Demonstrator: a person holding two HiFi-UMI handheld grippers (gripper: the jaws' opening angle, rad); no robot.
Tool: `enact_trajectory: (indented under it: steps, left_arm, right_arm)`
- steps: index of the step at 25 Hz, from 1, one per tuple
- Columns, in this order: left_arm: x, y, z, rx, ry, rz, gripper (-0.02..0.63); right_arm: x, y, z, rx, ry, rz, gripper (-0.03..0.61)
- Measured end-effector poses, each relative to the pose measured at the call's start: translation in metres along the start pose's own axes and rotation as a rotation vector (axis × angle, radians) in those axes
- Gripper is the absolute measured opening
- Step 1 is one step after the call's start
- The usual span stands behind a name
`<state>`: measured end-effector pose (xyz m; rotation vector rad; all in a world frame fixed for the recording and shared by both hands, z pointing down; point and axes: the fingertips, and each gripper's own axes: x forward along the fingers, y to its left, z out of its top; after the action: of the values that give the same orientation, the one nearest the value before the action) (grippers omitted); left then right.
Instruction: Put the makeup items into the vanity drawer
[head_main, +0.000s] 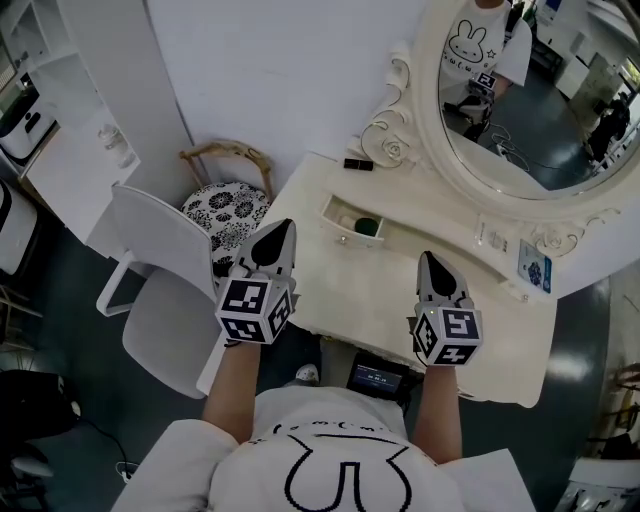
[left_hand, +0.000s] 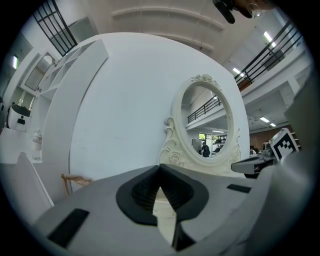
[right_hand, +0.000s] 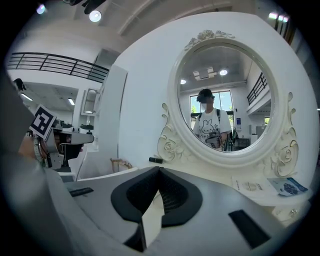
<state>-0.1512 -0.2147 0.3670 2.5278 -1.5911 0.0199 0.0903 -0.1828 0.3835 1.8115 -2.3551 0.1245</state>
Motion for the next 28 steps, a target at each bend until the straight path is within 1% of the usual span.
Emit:
enact_trajectory:
  steps: [3,8,12,14,19,28]
  left_arm:
    - [0.005,-0.006,0.0,0.017,0.009,-0.018,0.015]
    - [0.019,-0.008,0.003,0.002,-0.004,-0.023,0.015]
    - [0.026,-0.011,0.002,0.001,-0.01,-0.027,0.015]
    - [0.027,-0.012,0.001,0.002,-0.007,-0.027,0.015]
    - [0.03,-0.013,0.001,0.005,-0.004,-0.028,0.015]
    - [0.034,-0.017,-0.002,0.007,0.007,-0.044,0.015]
  right_arm:
    - [0.0,-0.004,0.003,-0.003,-0.018,-0.013,-0.015]
    - [0.003,-0.013,0.013,-0.019,-0.052,-0.009,-0.015]
    - [0.004,-0.023,0.021,0.055,-0.098,0.005,-0.015]
    - [0.004,-0.026,0.022,0.07,-0.107,0.005,-0.015]
    - [0.008,-0.025,0.014,-0.002,-0.065,0.005,-0.015]
    - [0.009,-0.023,0.009,-0.036,-0.039,0.01,-0.015]
